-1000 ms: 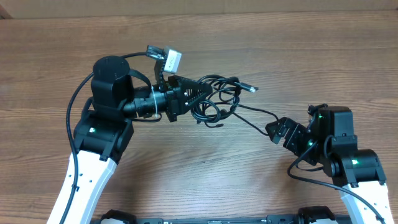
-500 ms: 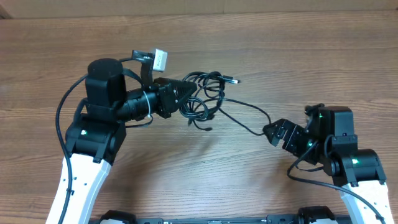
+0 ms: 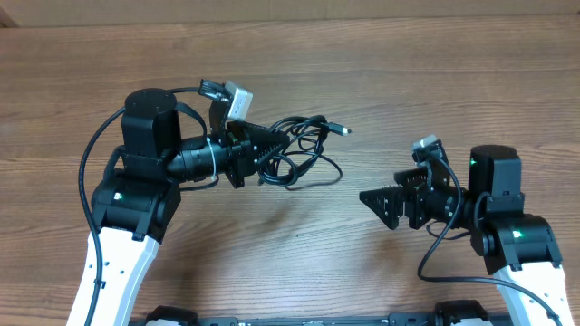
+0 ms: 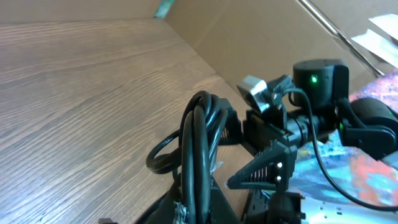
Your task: Untangle cables
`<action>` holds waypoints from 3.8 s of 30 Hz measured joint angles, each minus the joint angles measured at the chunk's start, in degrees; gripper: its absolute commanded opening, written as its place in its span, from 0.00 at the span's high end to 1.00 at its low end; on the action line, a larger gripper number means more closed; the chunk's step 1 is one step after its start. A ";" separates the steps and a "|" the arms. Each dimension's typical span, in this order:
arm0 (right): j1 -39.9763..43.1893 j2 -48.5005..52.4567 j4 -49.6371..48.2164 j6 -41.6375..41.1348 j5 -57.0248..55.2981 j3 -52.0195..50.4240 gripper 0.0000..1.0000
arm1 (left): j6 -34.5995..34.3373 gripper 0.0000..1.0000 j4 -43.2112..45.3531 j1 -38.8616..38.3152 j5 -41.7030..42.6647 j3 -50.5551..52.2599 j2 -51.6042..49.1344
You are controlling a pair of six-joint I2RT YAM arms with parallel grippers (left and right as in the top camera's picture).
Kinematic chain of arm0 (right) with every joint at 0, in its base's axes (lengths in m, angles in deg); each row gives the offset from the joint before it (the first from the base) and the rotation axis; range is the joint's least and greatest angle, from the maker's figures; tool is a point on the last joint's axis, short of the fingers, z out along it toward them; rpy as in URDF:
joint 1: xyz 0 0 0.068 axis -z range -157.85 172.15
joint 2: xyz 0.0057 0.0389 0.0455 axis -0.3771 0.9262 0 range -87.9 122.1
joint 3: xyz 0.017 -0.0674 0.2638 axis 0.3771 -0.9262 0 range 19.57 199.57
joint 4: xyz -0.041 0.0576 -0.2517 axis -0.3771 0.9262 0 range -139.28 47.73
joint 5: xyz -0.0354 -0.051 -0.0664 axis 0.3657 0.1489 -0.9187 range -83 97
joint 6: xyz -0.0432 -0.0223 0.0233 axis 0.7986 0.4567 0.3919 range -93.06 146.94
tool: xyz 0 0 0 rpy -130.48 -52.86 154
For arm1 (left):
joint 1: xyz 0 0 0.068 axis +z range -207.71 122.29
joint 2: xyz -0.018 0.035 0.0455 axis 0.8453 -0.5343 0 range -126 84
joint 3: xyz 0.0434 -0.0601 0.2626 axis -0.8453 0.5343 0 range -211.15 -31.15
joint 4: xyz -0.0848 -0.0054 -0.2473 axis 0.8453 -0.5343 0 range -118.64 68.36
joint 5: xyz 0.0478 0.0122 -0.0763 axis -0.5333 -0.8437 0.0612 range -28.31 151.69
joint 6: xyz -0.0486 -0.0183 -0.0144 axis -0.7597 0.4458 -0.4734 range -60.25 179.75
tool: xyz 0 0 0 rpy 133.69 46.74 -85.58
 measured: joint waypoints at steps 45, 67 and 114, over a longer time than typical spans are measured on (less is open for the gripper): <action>-5.62 0.00 -2.40 -4.42 5.01 -0.11 0.96 | -15.39 0.96 -3.78 -8.81 -26.73 -0.02 0.00; -5.62 0.00 4.48 -22.88 -15.69 -0.11 0.04 | -18.62 0.96 -5.09 -8.81 -31.21 -0.02 0.00; -5.62 2.71 -3.96 -53.40 -1.95 -0.22 0.20 | 14.29 0.96 6.86 -28.33 -35.12 -0.02 0.00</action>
